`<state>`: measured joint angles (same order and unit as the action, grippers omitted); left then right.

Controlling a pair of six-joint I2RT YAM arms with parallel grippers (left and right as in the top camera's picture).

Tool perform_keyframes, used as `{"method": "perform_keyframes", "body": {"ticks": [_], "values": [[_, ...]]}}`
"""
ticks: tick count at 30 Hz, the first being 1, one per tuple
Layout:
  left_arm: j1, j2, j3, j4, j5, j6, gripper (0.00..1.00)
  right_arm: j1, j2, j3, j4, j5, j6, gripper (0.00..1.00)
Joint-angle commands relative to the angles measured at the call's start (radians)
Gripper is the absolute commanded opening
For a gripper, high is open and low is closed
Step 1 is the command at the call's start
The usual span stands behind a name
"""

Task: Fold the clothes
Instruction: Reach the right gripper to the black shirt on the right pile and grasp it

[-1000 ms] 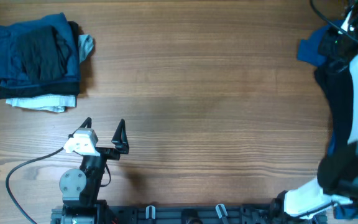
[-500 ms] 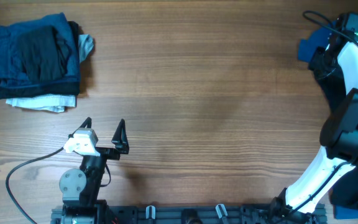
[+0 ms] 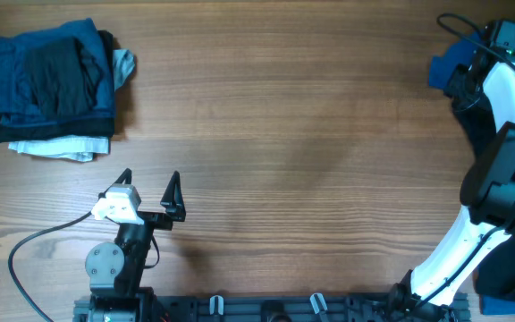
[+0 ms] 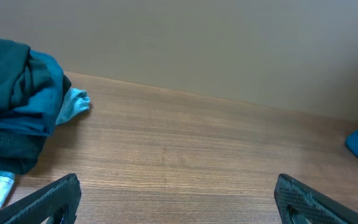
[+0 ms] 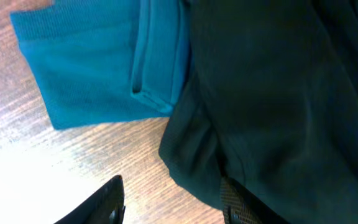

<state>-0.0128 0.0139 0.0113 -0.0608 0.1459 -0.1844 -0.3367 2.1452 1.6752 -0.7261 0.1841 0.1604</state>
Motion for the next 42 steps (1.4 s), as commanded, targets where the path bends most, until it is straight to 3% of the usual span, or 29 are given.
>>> {"method": "perform_keyframes", "body": {"ticks": [1, 31, 35, 39, 42], "values": [[0.006, -0.007, -0.006, -0.004, -0.010, 0.020, 1.00, 0.000, 0.028, -0.050, 0.029, 0.003, 0.047, 0.50], [0.006, -0.007, -0.006, -0.004, -0.010, 0.020, 1.00, -0.004, 0.032, -0.208, 0.248, 0.082, 0.086, 0.56], [0.006, -0.007, -0.006, -0.004, -0.010, 0.020, 1.00, -0.004, 0.032, -0.230, 0.267, 0.083, 0.085, 0.39], [0.006, -0.007, -0.006, -0.004, -0.010, 0.020, 1.00, -0.005, 0.032, -0.227, 0.270, 0.086, 0.077, 0.07], [0.006, -0.007, -0.006, -0.004, -0.010, 0.020, 1.00, -0.005, 0.022, -0.211, 0.262, 0.089, 0.075, 0.04]]}}
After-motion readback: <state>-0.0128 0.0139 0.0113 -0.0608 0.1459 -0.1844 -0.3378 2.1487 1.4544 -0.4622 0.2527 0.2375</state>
